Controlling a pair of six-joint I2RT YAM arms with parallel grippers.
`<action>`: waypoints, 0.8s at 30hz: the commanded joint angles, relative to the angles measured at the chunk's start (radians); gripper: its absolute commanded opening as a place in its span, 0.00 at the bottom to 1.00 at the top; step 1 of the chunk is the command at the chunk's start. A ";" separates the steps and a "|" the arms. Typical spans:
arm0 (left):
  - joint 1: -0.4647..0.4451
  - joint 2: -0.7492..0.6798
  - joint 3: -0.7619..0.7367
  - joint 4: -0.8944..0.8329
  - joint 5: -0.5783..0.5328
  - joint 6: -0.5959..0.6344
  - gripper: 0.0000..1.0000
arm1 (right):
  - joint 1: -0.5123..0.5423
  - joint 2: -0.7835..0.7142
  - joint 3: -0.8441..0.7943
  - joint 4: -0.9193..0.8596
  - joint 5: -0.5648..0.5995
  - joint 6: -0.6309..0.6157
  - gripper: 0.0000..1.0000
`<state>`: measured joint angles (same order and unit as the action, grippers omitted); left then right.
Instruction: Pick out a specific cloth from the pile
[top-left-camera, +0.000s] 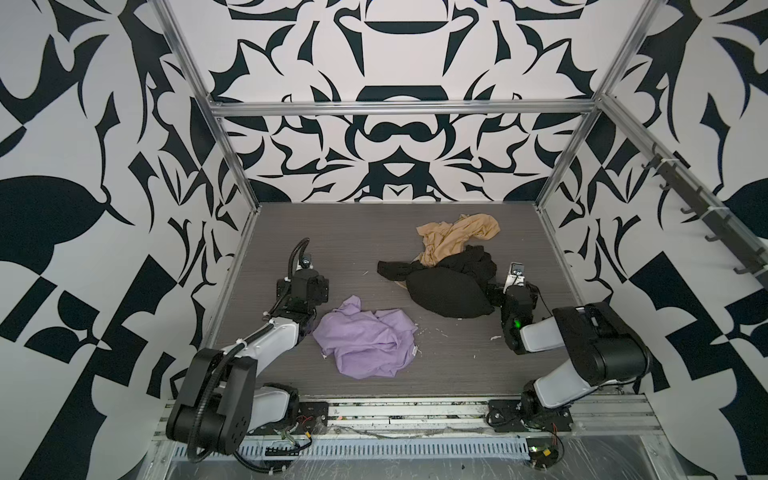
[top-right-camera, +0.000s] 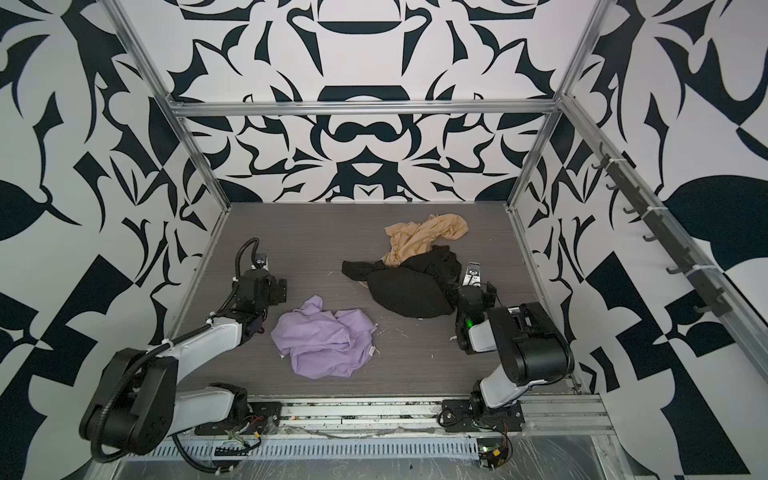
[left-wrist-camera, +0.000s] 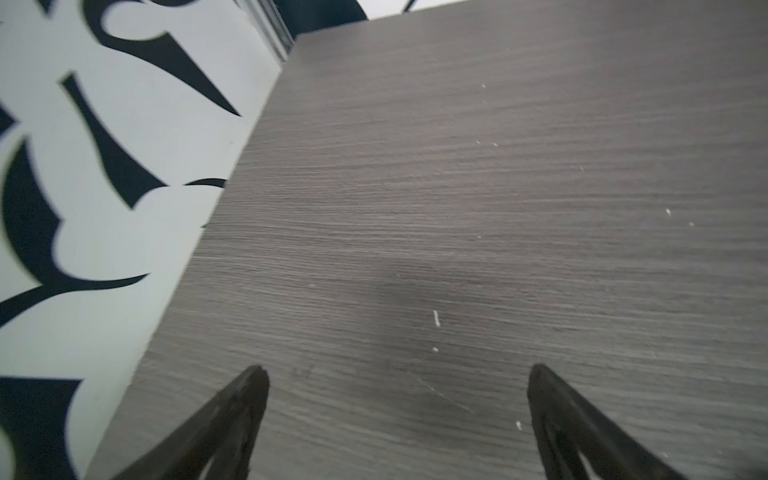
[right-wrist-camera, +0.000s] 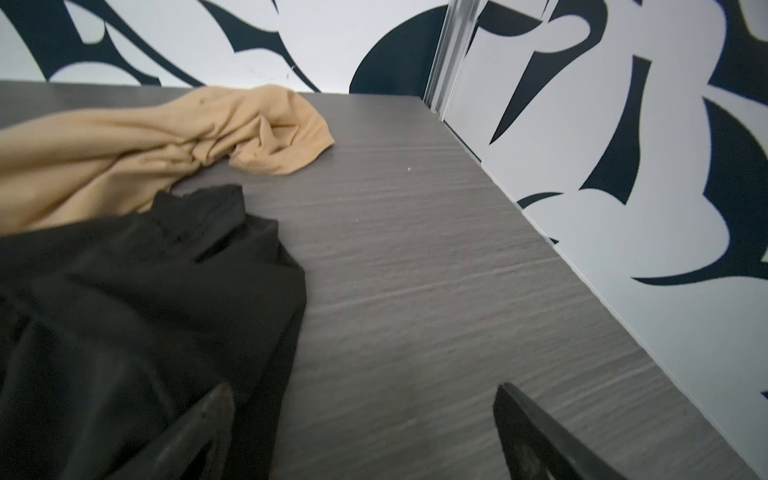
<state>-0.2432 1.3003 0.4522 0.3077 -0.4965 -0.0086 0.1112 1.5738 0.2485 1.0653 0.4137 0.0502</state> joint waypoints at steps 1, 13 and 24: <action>0.023 0.041 0.011 0.088 0.113 0.038 1.00 | -0.007 -0.019 0.046 -0.034 -0.022 0.016 1.00; 0.136 0.218 -0.063 0.528 0.259 0.010 0.95 | 0.006 -0.017 0.084 -0.102 -0.021 -0.004 1.00; 0.157 0.271 -0.096 0.655 0.240 -0.014 1.00 | 0.007 -0.002 0.104 -0.124 -0.070 -0.028 1.00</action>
<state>-0.0914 1.5661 0.3698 0.8890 -0.2611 -0.0113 0.1127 1.5738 0.3218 0.9340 0.3588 0.0349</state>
